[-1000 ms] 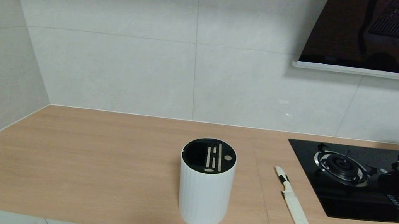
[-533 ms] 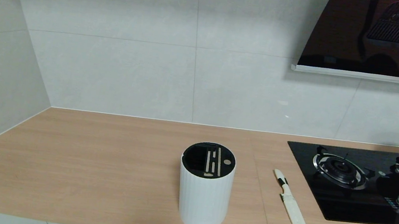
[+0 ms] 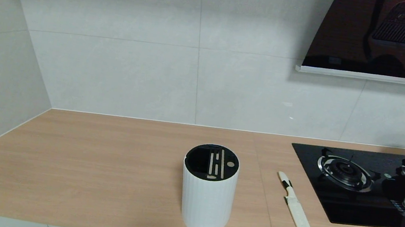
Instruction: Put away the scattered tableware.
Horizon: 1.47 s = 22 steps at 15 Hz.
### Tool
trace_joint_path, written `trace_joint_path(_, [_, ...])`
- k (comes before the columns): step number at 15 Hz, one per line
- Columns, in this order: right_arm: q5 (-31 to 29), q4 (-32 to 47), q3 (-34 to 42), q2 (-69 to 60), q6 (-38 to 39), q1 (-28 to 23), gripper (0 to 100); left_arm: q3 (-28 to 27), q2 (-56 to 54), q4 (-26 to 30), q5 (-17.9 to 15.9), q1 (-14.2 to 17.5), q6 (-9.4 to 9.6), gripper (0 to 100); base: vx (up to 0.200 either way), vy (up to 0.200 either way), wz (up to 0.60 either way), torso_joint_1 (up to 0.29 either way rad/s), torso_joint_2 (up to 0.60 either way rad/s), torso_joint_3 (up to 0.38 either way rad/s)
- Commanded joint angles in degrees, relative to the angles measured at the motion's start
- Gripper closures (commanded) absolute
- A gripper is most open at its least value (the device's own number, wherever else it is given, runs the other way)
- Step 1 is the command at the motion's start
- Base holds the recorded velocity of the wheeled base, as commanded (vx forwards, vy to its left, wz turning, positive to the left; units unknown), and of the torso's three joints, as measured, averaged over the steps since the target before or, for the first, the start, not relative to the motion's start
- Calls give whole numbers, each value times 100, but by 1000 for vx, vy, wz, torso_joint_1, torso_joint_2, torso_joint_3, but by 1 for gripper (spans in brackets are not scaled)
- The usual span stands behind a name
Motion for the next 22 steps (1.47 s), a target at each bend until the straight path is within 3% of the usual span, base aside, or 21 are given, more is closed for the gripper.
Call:
trace_joint_path(1, [182,16,-722,25,435,2,0,2,1,2,2,0,0,0,0,0,0,0,0,0])
trace_joint_path(4, [1184,526,-1461,1273,619,37,0,2,1,2,2,0,0,0,0,0,0,0,0,0])
trace_joint_path(7, [1246,473,-2120,3101,426,81,0,-6,1,2,2,0,0,0,0,0,0,0,0,0])
trace_joint_path(8, [1228,438,-2269,4006,-5,178,0,2,1,2,2,0,0,0,0,0,0,0,0,0])
trace_joint_path(10, [1175,227,-2515,5166,-49,511,0,2,1,2,2,0,0,0,0,0,0,0,0,0])
trace_joint_path(14, [1123,-669,-2937,6933,-40,784,0,-6,1,2,2,0,0,0,0,0,0,0,0,0])
trace_joint_path(19, [420,-2190,-3271,9561,-66,1074,0,2,1,2,2,0,0,0,0,0,0,0,0,0])
trace_joint_path(22, [402,-2726,-3438,10510,-66,1188,0,-6,1,2,2,0,0,0,0,0,0,0,0,0])
